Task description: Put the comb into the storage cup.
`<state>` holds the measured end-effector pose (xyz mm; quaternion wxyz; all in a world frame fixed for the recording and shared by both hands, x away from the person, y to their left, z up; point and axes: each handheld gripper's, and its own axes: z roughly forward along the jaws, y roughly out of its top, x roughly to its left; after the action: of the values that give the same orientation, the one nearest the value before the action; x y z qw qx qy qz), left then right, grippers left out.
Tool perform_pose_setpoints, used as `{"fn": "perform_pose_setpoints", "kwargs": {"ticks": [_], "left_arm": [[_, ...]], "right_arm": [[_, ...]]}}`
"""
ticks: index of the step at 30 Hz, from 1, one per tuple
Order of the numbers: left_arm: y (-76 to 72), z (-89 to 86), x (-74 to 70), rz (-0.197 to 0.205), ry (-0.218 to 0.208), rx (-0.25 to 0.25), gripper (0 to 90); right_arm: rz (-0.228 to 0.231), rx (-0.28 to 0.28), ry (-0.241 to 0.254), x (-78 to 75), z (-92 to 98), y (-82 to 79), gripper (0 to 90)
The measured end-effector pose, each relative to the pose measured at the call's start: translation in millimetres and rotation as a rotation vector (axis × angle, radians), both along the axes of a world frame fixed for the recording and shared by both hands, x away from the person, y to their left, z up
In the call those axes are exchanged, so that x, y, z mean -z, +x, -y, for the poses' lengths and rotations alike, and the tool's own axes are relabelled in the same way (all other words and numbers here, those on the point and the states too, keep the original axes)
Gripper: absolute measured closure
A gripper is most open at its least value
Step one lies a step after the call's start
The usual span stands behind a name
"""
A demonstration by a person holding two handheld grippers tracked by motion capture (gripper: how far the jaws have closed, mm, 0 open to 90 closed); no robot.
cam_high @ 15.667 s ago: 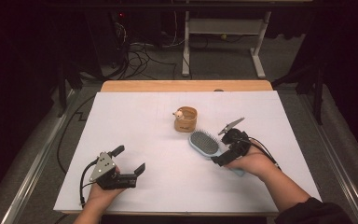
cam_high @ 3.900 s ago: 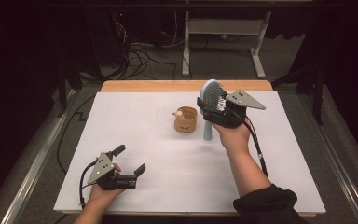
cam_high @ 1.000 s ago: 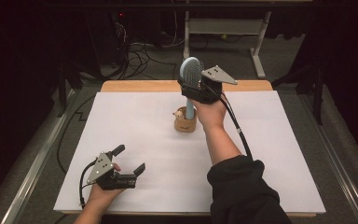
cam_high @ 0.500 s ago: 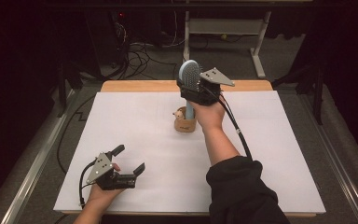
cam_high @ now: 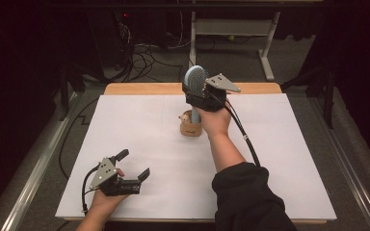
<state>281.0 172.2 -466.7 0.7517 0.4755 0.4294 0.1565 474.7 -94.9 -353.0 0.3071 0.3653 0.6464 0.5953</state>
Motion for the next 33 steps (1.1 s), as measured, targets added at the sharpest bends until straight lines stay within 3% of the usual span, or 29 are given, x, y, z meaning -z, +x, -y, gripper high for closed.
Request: {"fn": "perform_pose_setpoints", "kwargs": {"ticks": [7, 26, 33], "left_arm": [[0.0, 0.2, 0.1, 0.0, 0.001, 0.0, 0.2], [0.0, 0.6, 0.3, -0.002, -0.002, 0.002, 0.2], [0.0, 0.7, 0.5, -0.003, -0.001, 0.002, 0.2]], "right_arm": [[0.005, 0.007, 0.006, 4.5, -0.1, -0.3, 20.5], [-0.03, 0.015, 0.017, 19.8, 6.5, 1.3, 20.5], [-0.053, 0.023, 0.041, 25.4, 10.7, 1.4, 20.4]]}}
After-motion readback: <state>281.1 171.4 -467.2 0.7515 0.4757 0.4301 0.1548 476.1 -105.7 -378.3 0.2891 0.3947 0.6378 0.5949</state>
